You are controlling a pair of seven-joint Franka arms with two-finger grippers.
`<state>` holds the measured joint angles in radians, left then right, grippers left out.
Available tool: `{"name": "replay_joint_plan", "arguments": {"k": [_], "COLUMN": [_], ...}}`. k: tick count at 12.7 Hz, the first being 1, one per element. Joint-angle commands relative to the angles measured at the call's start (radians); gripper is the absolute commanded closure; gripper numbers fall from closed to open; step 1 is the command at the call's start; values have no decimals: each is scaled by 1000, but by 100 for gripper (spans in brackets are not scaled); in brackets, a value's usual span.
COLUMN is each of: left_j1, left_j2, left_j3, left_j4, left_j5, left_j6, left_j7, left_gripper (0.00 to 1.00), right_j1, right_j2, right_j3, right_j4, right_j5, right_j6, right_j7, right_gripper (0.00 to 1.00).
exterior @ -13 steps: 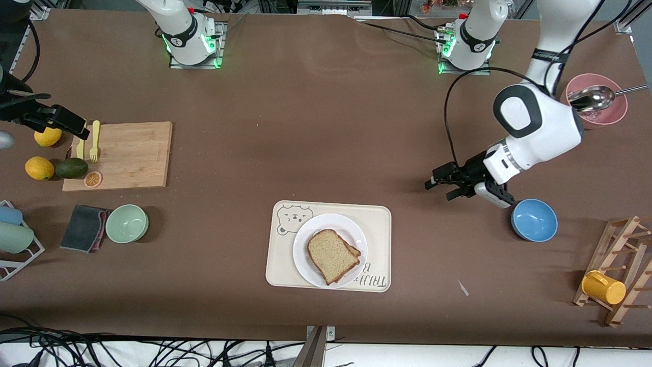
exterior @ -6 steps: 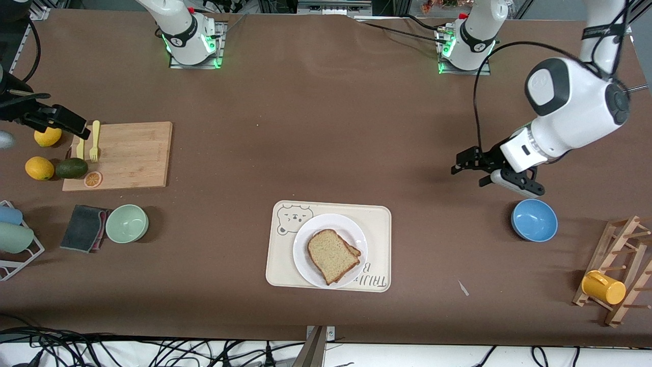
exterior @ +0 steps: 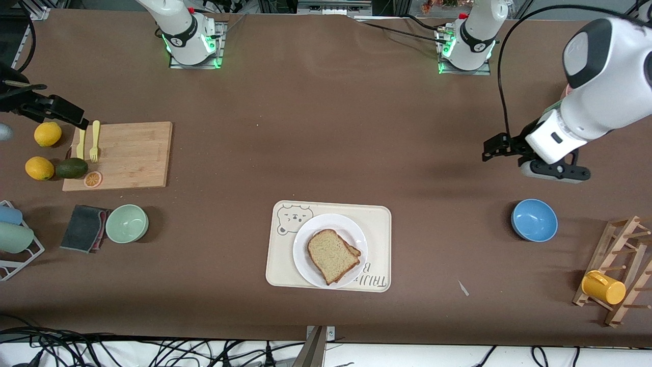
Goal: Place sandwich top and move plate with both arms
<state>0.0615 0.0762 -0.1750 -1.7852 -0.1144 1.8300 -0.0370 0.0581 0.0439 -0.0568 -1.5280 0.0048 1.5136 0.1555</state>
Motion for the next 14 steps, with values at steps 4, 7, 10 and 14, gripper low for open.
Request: {"name": "replay_joint_plan", "arguments": {"k": [4,7,10,14], "left_j1": [11,15,17,40], "left_j2": [8,10,7,-4], "left_j3": [-1,12,66,94], "left_j4": [196,280,302,306], "left_j5": [159,254,240,89], "left_j6": [-262,-340,-345,-411], "left_j7": [-66,-55,-54,-113], "left_gripper": [0,0,0,0], "right_j1": [-7,-6,-6,-6], "right_j2": [8,7,5,4], "right_j3": [8,9,9,9], "right_j4": [29,29,29,31], "right_j5": [20,18,21,21], "right_j6": [-39,-41,-56,-56], "right_j7": [-25,-28,-28,-28], "right_gripper": [0,0,0,0]}}
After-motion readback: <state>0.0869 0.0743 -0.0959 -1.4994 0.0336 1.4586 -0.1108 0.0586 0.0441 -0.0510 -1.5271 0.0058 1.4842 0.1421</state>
